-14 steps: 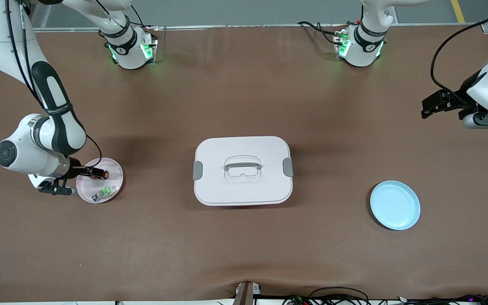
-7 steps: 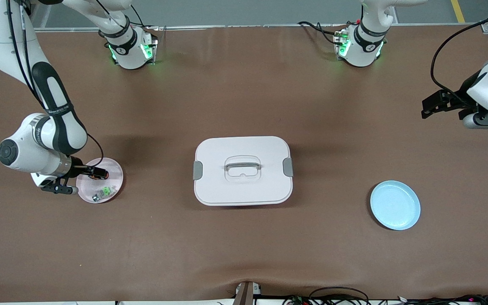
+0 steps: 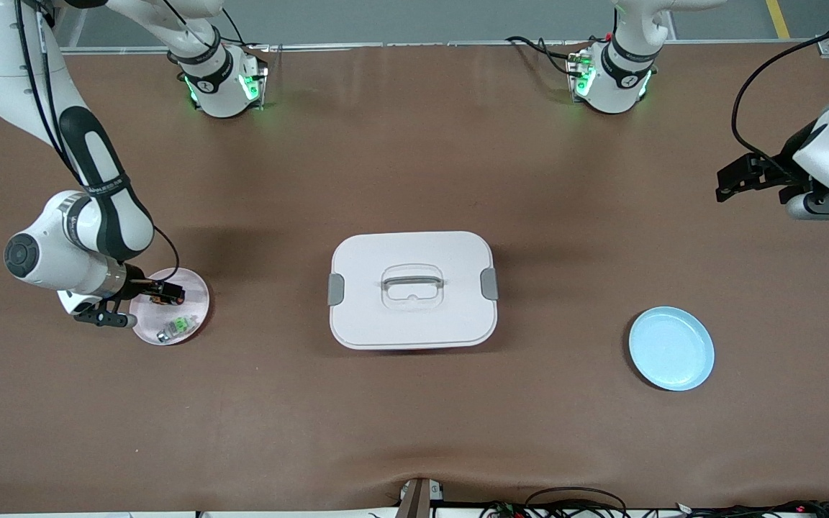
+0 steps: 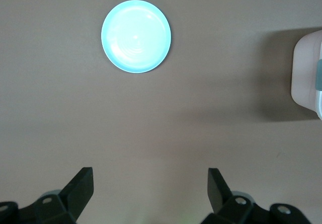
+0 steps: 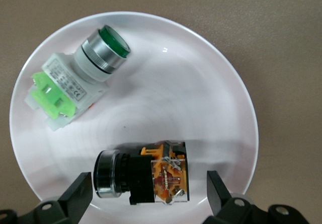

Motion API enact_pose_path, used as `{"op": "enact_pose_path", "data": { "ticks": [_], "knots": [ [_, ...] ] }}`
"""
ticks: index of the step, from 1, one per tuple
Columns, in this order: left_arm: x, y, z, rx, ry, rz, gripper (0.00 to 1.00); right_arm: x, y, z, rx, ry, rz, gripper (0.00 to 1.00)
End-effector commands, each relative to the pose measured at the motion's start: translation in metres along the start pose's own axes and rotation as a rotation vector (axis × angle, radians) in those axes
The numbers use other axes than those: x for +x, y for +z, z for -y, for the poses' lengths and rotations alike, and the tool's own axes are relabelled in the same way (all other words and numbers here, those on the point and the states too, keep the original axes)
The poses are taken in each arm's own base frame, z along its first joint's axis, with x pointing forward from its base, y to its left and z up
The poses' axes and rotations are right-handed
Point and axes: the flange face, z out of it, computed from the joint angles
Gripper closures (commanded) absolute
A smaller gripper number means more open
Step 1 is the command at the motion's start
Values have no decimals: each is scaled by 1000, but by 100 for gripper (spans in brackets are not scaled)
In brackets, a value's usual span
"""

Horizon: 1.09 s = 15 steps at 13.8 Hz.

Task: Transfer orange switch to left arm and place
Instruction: 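Lower the right gripper and grasp the black-and-orange switch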

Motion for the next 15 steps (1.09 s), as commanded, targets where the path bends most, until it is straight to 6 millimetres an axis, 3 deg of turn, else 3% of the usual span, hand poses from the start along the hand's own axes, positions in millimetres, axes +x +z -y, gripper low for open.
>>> {"op": "enact_pose_path", "data": {
  "ticks": [1,8,9,10,11,15],
  "knots": [
    [2,-3,3,12,3,7,0,-2,4,3,18,-7,-4,0],
    [2,-4,3,12,3,6,0,0,8,5,18,-9,0,3],
    [2,-4,3,12,3,6,0,0,7,6,19,-11,2,33],
    [2,-3,3,12,3,7,0,0,7,6,20,-8,3,93],
    [2,-4,3,12,3,6,0,0,6,5,22,-1,4,100],
    [3,-2,3,12,1,9,0,0,2,4,39,14,8,100]
  ]
}}
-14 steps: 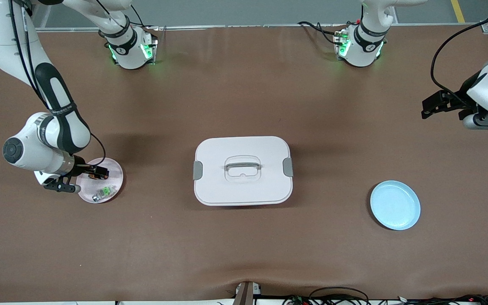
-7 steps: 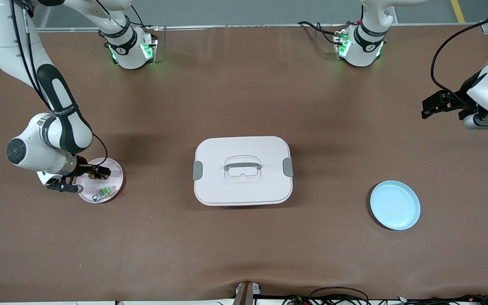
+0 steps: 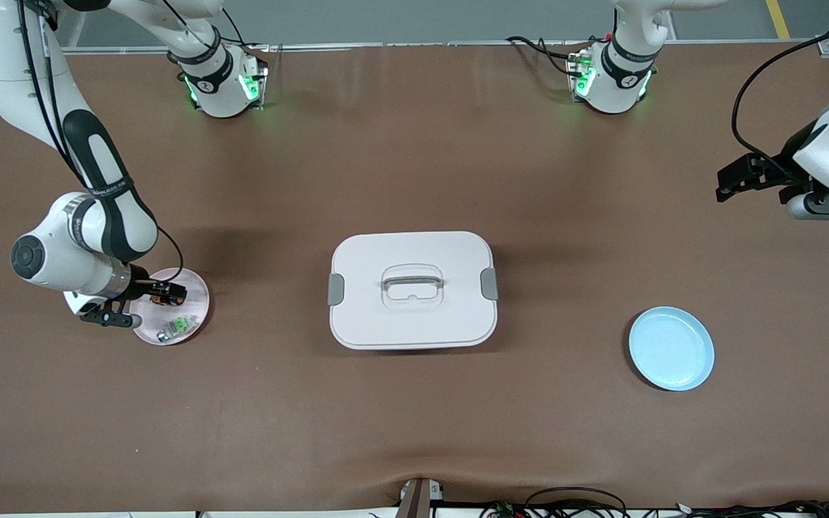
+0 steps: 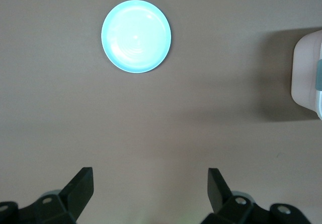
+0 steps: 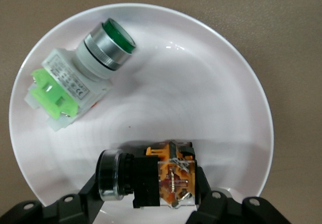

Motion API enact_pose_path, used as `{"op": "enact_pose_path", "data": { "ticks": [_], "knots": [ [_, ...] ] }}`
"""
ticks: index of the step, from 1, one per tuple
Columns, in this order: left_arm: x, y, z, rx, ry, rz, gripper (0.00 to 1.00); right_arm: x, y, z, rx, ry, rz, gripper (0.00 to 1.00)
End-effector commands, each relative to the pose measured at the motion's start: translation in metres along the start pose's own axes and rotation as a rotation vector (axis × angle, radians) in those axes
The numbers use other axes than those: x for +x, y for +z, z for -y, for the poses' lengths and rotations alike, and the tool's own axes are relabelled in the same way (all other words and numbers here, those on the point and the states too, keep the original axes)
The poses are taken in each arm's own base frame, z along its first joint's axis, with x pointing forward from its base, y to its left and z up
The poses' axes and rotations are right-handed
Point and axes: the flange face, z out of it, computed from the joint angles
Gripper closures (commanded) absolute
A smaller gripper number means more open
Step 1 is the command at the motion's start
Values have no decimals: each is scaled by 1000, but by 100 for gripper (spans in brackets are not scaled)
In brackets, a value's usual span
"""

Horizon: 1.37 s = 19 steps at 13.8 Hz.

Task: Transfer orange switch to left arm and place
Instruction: 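Lower the right gripper and grasp the black-and-orange switch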

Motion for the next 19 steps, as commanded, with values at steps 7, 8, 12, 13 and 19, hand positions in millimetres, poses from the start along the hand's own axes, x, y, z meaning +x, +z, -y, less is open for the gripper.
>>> {"op": "enact_pose_path", "data": {
  "ticks": [7,8,12,13,19],
  "knots": [
    [3,-3,3,10,2,9,0,10,-47,9,246,131,147,100],
    [3,-6,4,7,0,1,0,9,-57,15,276,161,165,100],
    [-1,-37,-14,-29,21,-49,0,1,-96,47,285,301,227,100],
    [-2,-44,-16,-71,20,-49,0,-3,-106,59,283,331,248,100],
    [-11,-74,-43,-391,34,-51,0,-9,-181,128,297,694,430,100]
  ]
}}
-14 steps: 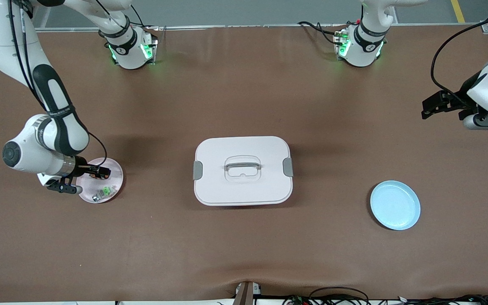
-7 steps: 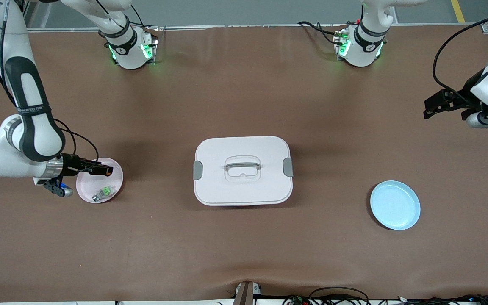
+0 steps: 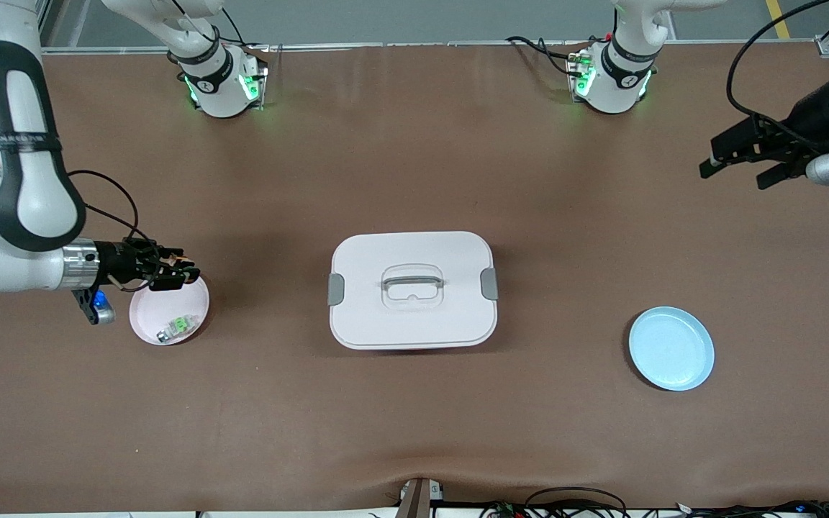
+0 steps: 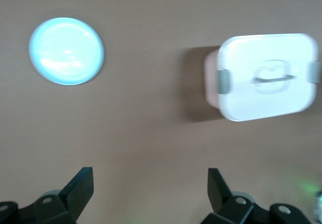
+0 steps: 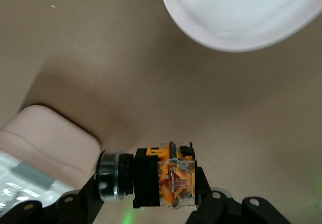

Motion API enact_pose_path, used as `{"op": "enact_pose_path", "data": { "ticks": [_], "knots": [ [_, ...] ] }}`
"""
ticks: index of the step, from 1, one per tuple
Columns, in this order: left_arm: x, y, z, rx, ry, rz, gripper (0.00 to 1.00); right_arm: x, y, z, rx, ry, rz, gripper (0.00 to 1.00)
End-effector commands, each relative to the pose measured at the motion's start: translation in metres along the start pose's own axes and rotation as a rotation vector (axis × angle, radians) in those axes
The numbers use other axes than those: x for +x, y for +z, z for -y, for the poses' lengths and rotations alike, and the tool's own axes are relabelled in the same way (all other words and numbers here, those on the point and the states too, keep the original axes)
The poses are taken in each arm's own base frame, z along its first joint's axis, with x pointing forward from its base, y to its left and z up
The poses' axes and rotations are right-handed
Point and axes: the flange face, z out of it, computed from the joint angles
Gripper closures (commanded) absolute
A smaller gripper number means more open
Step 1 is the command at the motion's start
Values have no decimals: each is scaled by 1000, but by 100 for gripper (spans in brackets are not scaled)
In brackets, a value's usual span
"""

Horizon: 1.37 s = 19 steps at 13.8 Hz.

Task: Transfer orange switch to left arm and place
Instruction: 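Lift the switch with the right gripper while the left gripper approaches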

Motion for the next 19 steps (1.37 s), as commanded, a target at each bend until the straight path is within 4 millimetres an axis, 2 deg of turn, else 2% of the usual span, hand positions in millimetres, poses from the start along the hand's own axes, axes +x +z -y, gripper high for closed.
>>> {"op": "enact_pose_path", "data": {
  "ticks": [1,3,5,7,9,12,14,15,19],
  "knots": [
    [0,-8,-13,-153,-8,9,0,-38,-10,40,-8,138,23,100],
    [7,1,-23,-306,-15,34,0,-72,-7,65,16,219,50,100],
    [18,19,-41,-444,-28,80,0,-107,-3,90,43,318,87,100],
    [28,38,-63,-517,-102,130,0,-148,-1,121,41,391,85,100],
    [36,52,-81,-573,-124,138,0,-189,-9,154,53,466,64,100],
    [41,68,-122,-590,-120,91,0,-240,-12,188,81,561,89,100],
    [41,74,-149,-597,-152,58,0,-262,-18,202,99,613,97,100],
    [41,79,-161,-600,-176,53,0,-277,-16,211,108,622,93,100],
    [37,102,-198,-600,-245,61,0,-314,10,239,166,681,85,100]
  ]
}}
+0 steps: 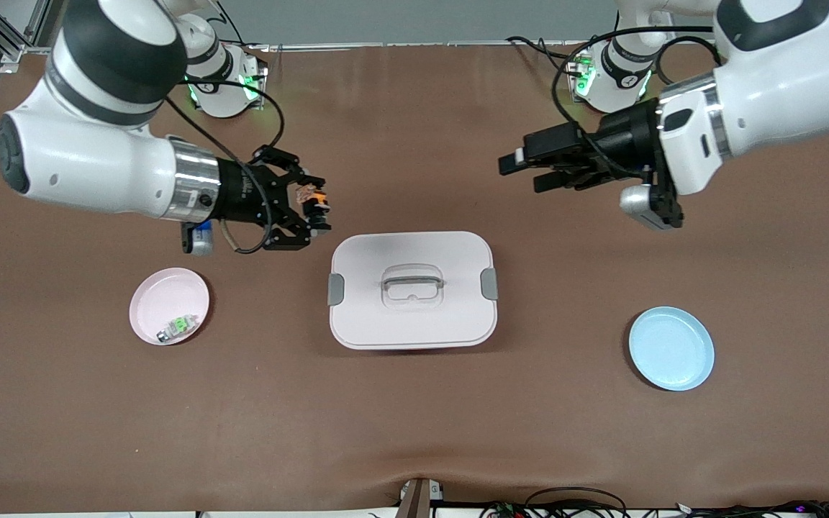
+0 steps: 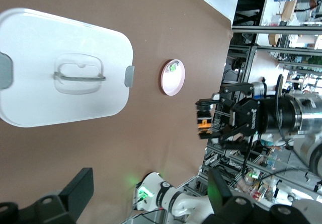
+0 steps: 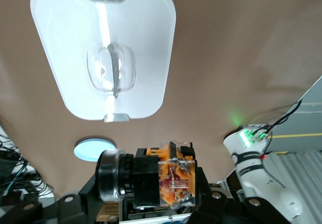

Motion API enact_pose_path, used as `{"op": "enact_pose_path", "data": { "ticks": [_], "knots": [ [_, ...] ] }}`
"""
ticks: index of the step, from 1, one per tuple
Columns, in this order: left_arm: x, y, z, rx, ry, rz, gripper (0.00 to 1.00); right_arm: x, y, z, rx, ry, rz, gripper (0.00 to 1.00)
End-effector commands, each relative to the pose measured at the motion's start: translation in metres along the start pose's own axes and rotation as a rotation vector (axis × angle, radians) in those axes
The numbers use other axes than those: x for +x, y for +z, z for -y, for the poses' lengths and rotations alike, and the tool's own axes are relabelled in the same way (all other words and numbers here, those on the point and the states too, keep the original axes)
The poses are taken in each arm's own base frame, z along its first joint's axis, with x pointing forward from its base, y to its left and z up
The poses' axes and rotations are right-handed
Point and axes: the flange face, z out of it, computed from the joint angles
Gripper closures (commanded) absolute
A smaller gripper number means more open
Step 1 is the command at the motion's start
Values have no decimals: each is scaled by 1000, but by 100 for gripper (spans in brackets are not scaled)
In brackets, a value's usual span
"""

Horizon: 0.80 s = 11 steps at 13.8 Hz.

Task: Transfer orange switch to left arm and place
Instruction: 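Lift the switch with the right gripper while the left gripper approaches, then grasp the switch with the left gripper above the white box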

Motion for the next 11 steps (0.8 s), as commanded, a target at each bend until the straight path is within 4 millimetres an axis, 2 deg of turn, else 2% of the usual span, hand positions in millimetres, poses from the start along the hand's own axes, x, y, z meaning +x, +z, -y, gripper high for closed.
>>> {"op": "enact_pose_path", "data": {
  "ticks": [1,5,7,8,11],
  "knots": [
    [-2,23,-8,-15,-23,-28,0,-29,14,5,40,58,26,100],
    [-5,65,-20,-36,-66,-80,0,-76,30,6,66,121,43,100],
    [-4,85,-21,-38,-80,-89,0,-90,40,5,103,138,60,100],
    [-4,90,-23,-46,-85,-106,0,-95,49,5,106,144,60,100],
    [-3,100,-23,-49,-94,-119,0,-112,61,11,128,174,52,100]
  ]
}}
